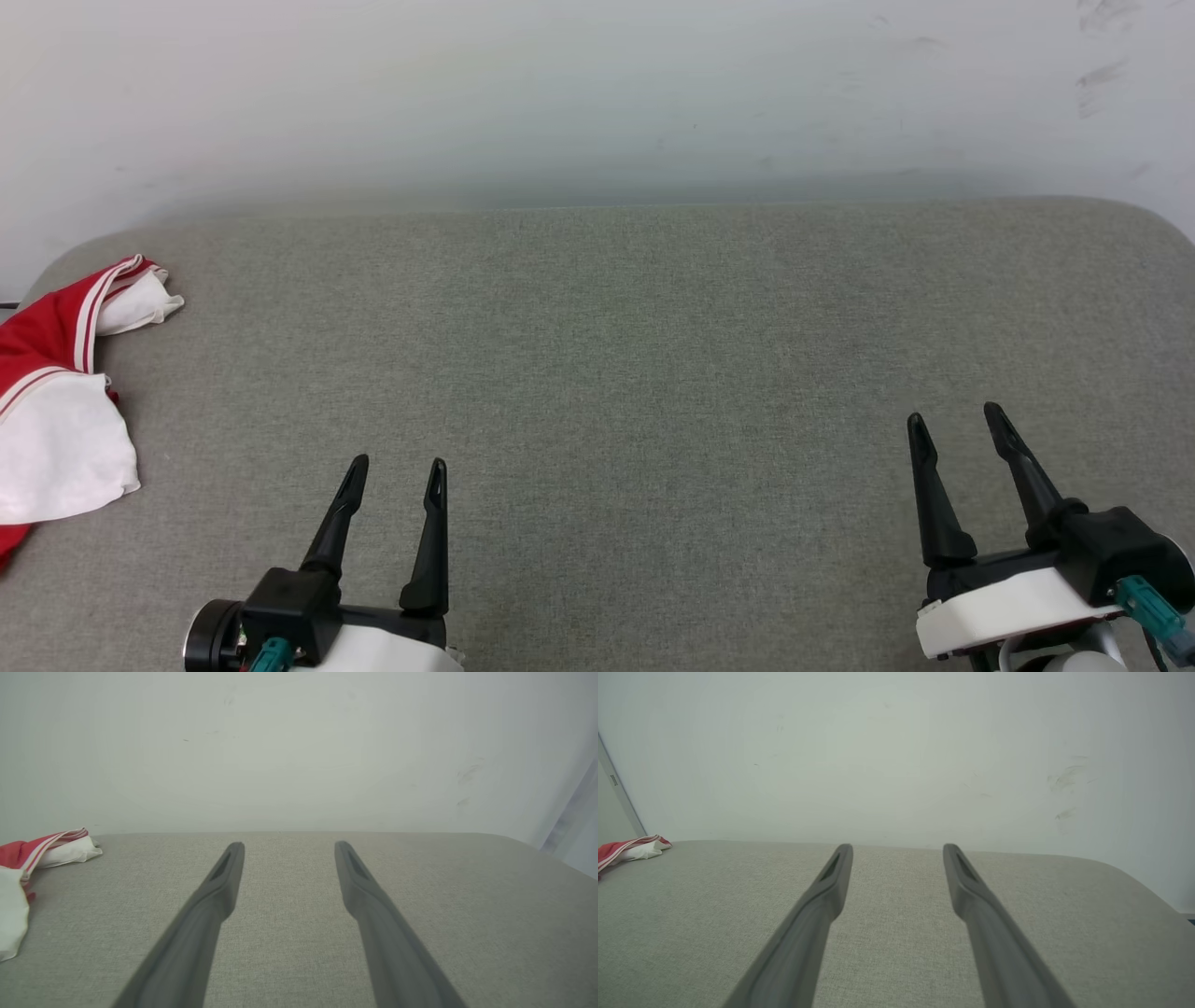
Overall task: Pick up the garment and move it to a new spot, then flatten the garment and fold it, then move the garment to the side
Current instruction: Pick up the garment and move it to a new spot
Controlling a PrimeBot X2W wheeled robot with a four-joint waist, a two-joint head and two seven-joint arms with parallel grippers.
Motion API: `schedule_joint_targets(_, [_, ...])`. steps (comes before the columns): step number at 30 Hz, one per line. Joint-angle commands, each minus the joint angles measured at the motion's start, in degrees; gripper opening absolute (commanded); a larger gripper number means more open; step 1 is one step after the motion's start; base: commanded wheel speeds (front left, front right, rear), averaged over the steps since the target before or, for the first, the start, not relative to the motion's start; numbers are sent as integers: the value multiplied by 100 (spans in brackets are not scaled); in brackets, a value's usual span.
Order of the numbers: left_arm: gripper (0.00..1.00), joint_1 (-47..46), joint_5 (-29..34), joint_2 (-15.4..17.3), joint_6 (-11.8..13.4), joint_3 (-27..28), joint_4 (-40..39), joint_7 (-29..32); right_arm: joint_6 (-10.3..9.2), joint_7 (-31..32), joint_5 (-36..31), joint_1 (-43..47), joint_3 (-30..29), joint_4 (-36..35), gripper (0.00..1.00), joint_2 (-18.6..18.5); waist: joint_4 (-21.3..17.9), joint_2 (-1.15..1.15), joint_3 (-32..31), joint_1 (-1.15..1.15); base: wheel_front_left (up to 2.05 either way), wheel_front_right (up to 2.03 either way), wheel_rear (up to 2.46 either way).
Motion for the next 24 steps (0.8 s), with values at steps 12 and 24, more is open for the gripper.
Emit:
schedule_joint_targets(12, [100,22,-58,-9,36,23,-13,-84,-3,-62,-67,86,167,6,100,4,213,0,11,0,0,0,0])
schedule_joint_targets(24, [100,41,-61,-7,25,131,149,-83,-3,-62,-4,162,479,38,100,4,1047,0,-25,0,0,0,0])
